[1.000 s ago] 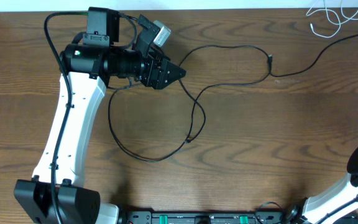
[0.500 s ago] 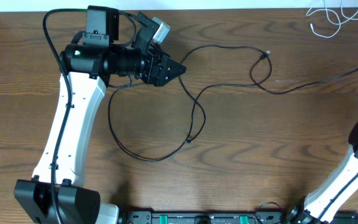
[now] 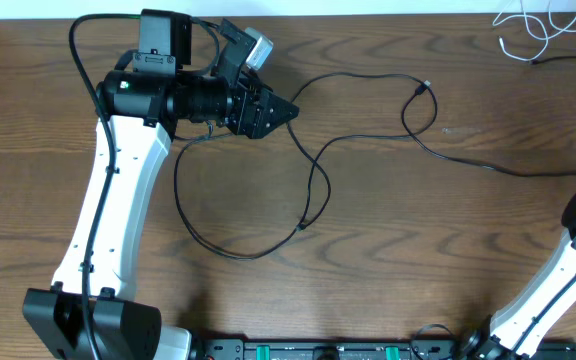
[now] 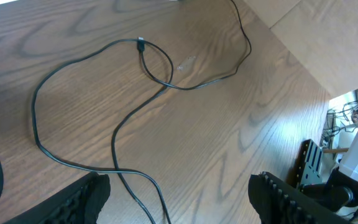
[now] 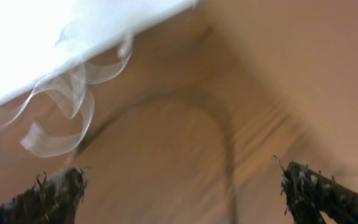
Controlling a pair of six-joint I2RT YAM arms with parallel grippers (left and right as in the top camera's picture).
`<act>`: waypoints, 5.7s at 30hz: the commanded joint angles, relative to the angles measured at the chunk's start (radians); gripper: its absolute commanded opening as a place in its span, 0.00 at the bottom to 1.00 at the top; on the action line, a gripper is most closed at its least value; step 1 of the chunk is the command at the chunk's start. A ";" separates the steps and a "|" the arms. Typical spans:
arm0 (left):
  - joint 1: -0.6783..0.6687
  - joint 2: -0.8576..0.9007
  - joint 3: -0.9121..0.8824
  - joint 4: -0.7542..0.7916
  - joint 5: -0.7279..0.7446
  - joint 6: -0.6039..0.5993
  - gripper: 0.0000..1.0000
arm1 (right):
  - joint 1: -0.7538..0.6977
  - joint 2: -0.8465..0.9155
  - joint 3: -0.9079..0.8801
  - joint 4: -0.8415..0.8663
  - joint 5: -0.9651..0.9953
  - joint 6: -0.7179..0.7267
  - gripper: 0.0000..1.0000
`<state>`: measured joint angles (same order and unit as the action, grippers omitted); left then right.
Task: Untangle cables
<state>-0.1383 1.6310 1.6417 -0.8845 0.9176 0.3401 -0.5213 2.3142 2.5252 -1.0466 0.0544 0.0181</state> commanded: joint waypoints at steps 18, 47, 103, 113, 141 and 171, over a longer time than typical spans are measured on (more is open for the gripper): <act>0.002 0.003 0.025 -0.010 -0.259 -0.201 0.76 | 0.526 -0.040 -0.319 -0.241 -0.342 0.017 0.74; 0.002 0.003 0.025 -0.054 -0.362 -0.234 0.76 | 0.676 -0.040 -0.838 0.316 -0.250 0.169 0.28; 0.002 0.014 0.024 -0.015 -0.362 -0.238 0.76 | -0.011 0.081 -0.162 0.106 0.114 0.203 0.99; 0.002 0.013 0.025 -0.015 -0.478 -0.237 0.76 | 0.076 -0.193 -0.162 -0.082 -0.216 0.132 0.99; 0.248 0.043 -0.037 -0.123 -0.645 -0.262 0.81 | 0.771 -0.137 -0.447 -0.126 -0.285 0.116 0.99; -0.009 0.474 -0.057 0.228 -0.754 0.002 0.75 | 0.764 -0.136 -0.454 -0.177 -0.240 0.116 0.99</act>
<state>-0.1516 2.0865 1.6016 -0.6514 0.1871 0.2630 0.2462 2.1841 2.0800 -1.2224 -0.1905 0.1257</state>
